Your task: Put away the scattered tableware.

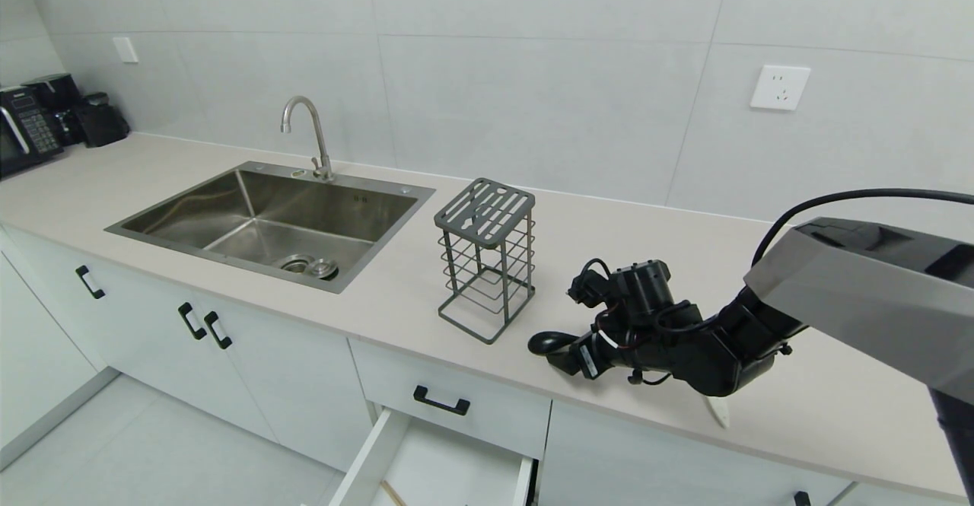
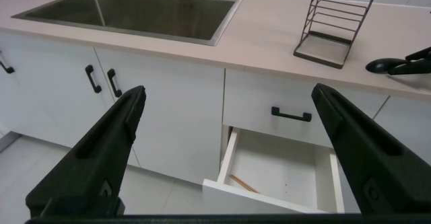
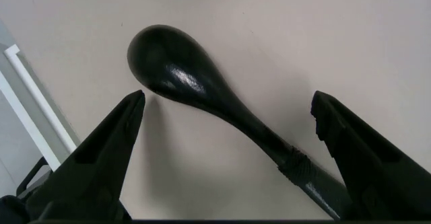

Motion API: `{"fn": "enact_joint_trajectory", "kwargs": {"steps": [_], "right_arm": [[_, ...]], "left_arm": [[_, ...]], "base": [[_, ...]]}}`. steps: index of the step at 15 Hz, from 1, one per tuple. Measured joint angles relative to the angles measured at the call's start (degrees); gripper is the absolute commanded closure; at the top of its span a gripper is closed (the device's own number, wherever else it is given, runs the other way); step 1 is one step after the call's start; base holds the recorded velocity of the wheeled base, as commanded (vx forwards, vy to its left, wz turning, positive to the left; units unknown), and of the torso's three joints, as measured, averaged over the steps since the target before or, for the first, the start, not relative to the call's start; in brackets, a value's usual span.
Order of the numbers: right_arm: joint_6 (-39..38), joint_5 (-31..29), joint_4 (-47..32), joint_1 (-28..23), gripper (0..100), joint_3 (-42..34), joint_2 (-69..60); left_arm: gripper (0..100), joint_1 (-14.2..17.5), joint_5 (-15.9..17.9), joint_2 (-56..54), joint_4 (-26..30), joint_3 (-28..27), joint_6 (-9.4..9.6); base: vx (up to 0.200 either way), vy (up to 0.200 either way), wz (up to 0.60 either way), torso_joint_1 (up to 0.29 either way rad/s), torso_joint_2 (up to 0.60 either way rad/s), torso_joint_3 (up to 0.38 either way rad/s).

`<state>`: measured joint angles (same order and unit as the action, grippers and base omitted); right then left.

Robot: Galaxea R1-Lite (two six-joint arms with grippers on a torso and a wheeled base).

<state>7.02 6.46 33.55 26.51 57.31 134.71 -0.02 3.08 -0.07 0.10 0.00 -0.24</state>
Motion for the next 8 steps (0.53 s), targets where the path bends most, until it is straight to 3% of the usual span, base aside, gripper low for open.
{"fn": "enact_joint_trajectory", "kwargs": {"steps": [3, 4, 8], "right_arm": [[0.26, -0.04, 0.02, 0.05, 0, 0.32, 0.46], [0.3, -0.06, 0.02, 0.11, 100, 0.43, 0.6], [0.41, -0.23, 0.02, 0.27, 100, 0.77, 1.18]], "left_arm": [[0, 0.0, 0.0, 0.0, 0.0, 0.0, 0.0], [0, 0.0, 0.0, 0.0, 0.0, 0.0, 0.02], [0, 0.0, 0.0, 0.0, 0.0, 0.0, 0.0]], "base": [[0.0, 0.0, 0.0, 0.0, 0.0, 0.0], [0.0, 0.0, 0.0, 0.0, 0.0, 0.0], [0.0, 0.0, 0.0, 0.0, 0.0, 0.0]]}}
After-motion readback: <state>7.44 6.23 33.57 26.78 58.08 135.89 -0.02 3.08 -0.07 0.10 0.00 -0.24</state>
